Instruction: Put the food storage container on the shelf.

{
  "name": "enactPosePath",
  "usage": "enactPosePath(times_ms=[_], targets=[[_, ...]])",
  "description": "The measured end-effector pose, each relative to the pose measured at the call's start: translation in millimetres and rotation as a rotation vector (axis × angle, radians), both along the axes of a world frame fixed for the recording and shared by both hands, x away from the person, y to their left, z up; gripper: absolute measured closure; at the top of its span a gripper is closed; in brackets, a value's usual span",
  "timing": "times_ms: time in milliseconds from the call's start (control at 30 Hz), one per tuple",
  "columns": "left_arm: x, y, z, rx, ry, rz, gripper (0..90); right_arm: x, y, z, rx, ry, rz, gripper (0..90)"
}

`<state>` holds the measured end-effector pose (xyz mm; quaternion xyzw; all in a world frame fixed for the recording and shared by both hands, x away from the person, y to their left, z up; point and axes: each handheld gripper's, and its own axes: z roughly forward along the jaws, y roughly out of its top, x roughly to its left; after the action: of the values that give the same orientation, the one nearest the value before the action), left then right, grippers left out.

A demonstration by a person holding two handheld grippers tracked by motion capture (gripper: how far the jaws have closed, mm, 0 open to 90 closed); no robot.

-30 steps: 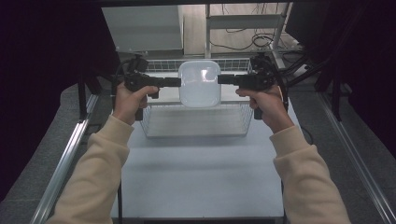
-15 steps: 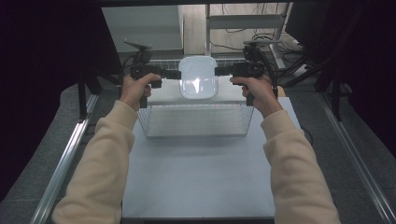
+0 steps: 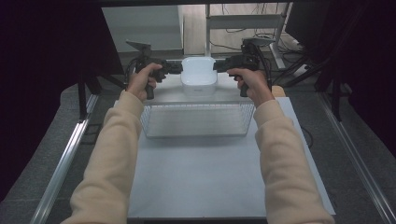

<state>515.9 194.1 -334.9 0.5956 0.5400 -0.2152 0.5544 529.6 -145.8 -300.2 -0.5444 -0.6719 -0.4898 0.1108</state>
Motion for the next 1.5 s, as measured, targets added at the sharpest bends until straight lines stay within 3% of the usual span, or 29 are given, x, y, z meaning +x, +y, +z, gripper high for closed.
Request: enactPosePath(times_ms=[200,300,400,467,633,833,1000,1033,1100,1333,1433,1500], targets=[[-0.7,1.0,-3.5,-0.018,-0.017,0.003,77.1,2.1,-1.1,-3.9,0.026,0.002,-0.009,71.5],[-5.4,0.2,0.5,0.021,-0.065,0.018,62.4,-2.2,0.1,-0.1,0.032,-0.036,-0.016,57.7],[-17.1,0.6,11.0,0.094,-0.147,0.053,45.7,-15.9,3.5,11.4,-0.021,-0.139,-0.013,41.9],[-29.1,2.2,18.1,0.142,-0.208,0.066,39.1,-27.3,3.5,18.1,-0.063,-0.186,0.008,38.0],[-71.3,1.1,27.6,0.309,-0.323,0.072,31.6,-60.2,-7.2,24.6,-0.137,-0.305,0.065,33.1],[-117.7,3.0,18.6,0.386,-0.407,0.064,28.8,-99.3,-28.5,16.6,-0.205,-0.418,0.118,28.9],[-156.0,2.7,2.5,0.384,-0.452,0.045,27.2,-129.5,-49.7,-0.4,-0.217,-0.478,0.139,27.0],[-163.8,2.2,-3.2,0.387,-0.461,0.047,27.2,-142.5,-57.8,-11.9,-0.226,-0.492,0.149,26.9],[-180.2,0.4,-20.0,0.410,-0.474,0.042,27.1,-149.5,-62.1,-18.2,-0.230,-0.495,0.147,26.8],[-214.0,-1.4,-75.5,0.455,-0.436,0.035,27.0,-192.8,-90.8,-70.4,-0.279,-0.502,0.156,26.1],[-222.5,-0.4,-92.6,0.474,-0.416,0.034,27.0,-210.1,-102.6,-88.8,-0.299,-0.513,0.154,26.1],[-226.5,-0.3,-100.3,0.491,-0.412,0.026,26.9,-223.6,-110.6,-109.1,-0.318,-0.492,0.158,26.5]])
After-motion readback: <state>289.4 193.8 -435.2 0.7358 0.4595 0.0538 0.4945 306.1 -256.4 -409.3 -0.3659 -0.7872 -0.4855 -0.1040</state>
